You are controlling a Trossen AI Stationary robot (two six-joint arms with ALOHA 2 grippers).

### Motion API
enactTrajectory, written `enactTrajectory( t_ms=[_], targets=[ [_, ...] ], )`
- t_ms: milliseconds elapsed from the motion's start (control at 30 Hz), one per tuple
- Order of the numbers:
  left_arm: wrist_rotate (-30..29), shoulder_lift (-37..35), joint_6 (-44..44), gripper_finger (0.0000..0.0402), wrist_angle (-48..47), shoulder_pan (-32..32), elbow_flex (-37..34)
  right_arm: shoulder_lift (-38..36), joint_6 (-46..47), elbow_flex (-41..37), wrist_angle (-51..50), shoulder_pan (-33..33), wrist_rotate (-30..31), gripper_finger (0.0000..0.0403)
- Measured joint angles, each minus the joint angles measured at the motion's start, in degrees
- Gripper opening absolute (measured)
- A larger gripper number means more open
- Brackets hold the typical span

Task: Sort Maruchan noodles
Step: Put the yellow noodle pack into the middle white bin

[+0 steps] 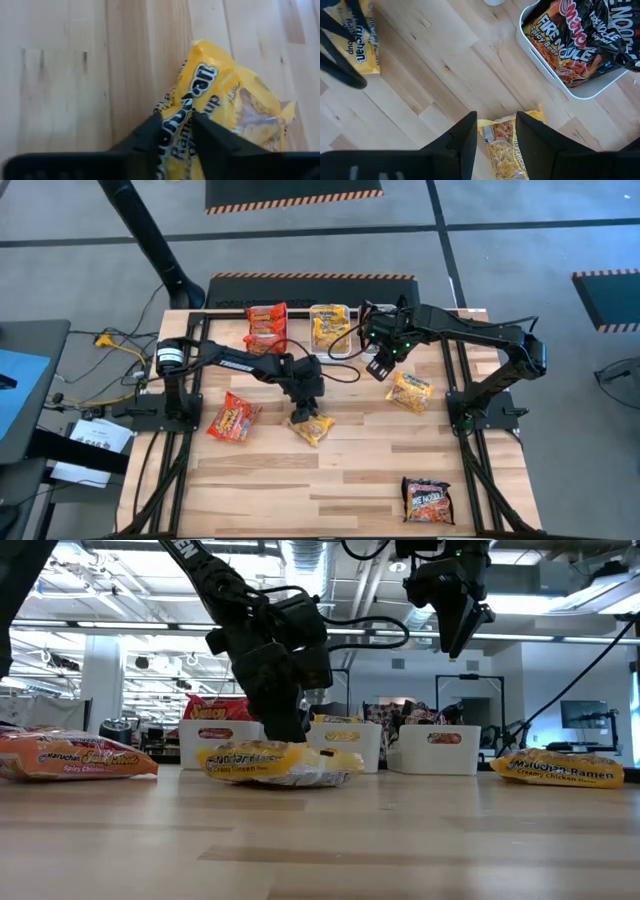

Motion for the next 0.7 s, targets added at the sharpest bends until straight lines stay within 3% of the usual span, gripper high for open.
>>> enactTrajectory(
  t_ms=[100,167,400,700],
  targets=[
    [2.2,0.1,-0.3,0.0030,-0.4,0.0,-0.2,0.0,0.0,0.0,0.2,-0.3,0.0,0.0159],
    [3.1,0.1,-0.8,0.0010,-0.4,-0.1,-0.2,0.0,0.0,0.0,0.3,-0.3,0.0,0.0159],
    [6.8,0.1,-1.3,0.0000,-0.9,-0.1,0.6,0.0,0.0,0.0,1.1,-0.3,0.2,0.0159],
    [5.1,0.1,3.6,0.0000,-8.6,-0.2,9.8,0.0,0.0,0.0,1.3,-0.3,0.4,0.0159]
  ],
)
